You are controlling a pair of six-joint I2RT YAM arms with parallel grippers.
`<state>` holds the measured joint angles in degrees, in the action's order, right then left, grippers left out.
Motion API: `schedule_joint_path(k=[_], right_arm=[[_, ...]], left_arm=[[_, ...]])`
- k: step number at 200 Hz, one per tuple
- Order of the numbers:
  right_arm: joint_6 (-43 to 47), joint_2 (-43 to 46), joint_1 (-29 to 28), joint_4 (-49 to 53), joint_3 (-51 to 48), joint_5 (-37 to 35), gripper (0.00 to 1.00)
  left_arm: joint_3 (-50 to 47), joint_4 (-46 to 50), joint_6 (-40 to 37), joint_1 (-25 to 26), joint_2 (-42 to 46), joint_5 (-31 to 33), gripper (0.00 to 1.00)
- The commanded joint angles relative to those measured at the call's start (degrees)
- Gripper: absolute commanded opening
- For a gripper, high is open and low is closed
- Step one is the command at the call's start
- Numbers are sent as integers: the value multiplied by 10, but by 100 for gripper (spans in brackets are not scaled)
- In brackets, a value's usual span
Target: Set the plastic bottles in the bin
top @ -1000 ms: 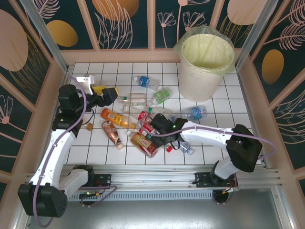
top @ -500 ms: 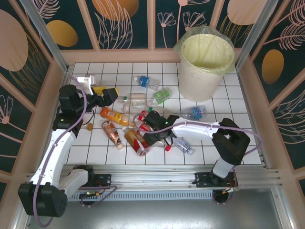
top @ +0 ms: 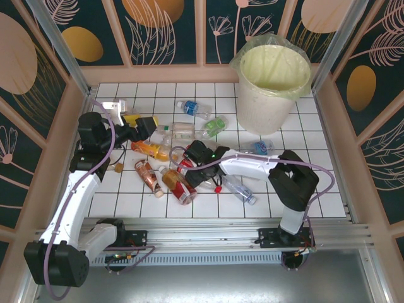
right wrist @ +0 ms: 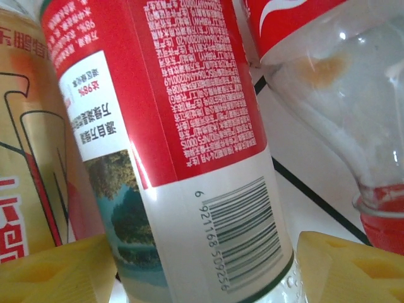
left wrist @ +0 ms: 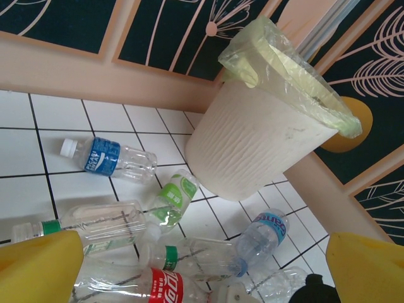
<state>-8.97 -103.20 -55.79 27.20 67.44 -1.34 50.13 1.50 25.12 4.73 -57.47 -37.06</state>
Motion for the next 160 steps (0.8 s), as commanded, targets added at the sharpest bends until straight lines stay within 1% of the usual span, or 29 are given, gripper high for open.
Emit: schedule_joint_path(k=[1, 88, 117, 140, 160], right_arm=[[23, -23, 6, 16, 23, 2, 76], [55, -81, 8, 34, 80, -20, 77], [62, -90, 9, 36, 88, -32, 79], [64, -94, 9, 34, 95, -33, 79], [66, -97, 9, 32, 98, -32, 76]], left_arm=[[-3, -19, 5, 3, -3, -13, 99], [-2, -18, 6, 2, -4, -13, 99], [-3, -18, 7, 2, -5, -13, 99], [-4, -18, 6, 2, -6, -13, 99], [-4, -18, 6, 2, -6, -13, 99]])
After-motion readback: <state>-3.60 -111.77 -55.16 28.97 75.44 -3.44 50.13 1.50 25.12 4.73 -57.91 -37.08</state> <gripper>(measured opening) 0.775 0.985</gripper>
